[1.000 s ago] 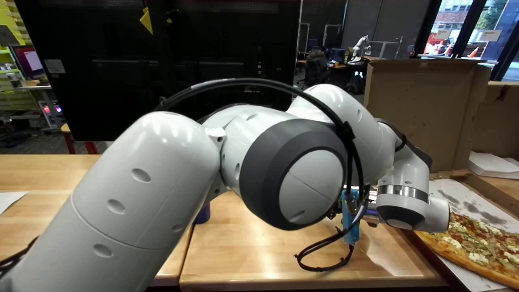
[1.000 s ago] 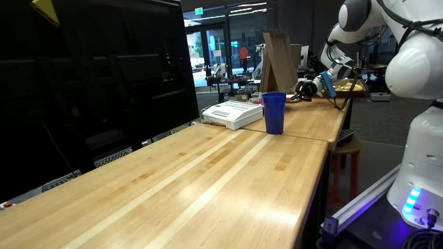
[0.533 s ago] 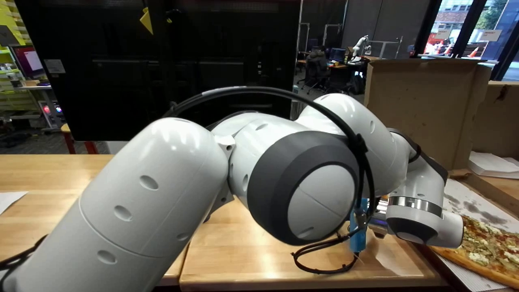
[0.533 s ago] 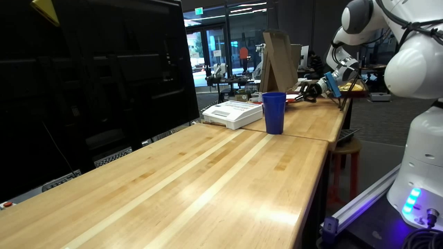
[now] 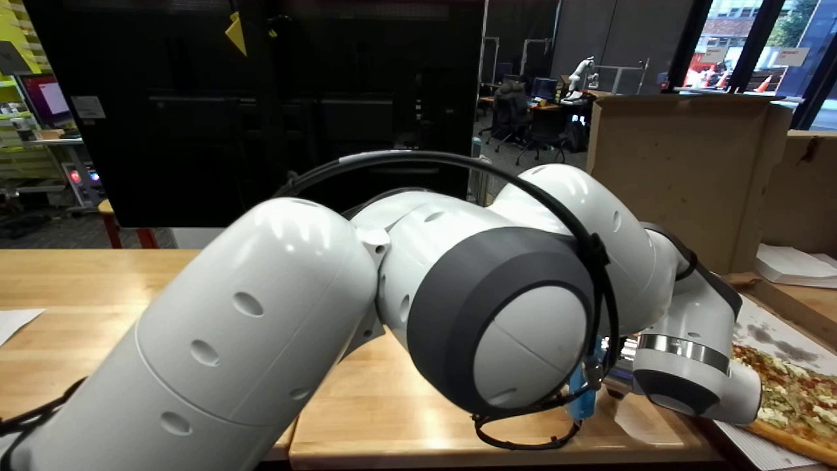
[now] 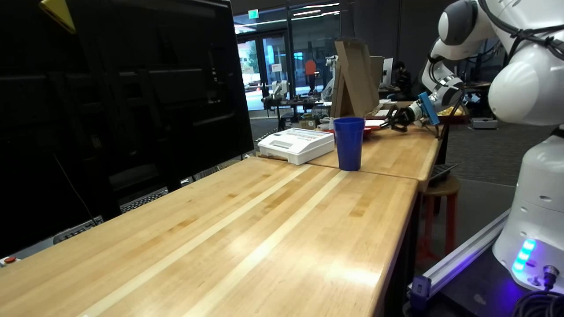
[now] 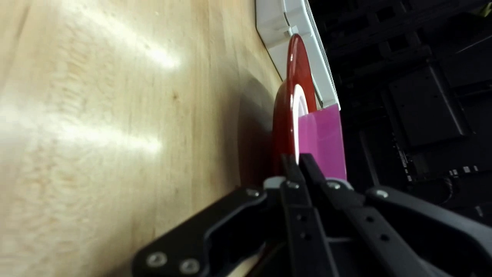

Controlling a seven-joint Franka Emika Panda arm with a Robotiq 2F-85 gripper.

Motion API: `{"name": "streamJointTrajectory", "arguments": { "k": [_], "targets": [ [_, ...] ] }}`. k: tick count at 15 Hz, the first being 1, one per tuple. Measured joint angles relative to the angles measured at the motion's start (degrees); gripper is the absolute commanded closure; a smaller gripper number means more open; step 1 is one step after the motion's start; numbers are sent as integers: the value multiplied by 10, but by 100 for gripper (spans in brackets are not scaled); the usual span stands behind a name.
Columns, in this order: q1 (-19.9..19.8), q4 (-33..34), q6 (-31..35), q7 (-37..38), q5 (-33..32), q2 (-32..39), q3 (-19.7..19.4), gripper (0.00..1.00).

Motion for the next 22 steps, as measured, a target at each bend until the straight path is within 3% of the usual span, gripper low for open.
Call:
{"name": "streamJointTrajectory", "arguments": {
  "k": [22],
  "targets": [
    [-34,-53,-26,-81,3,-20,-1,99]
  ]
}}
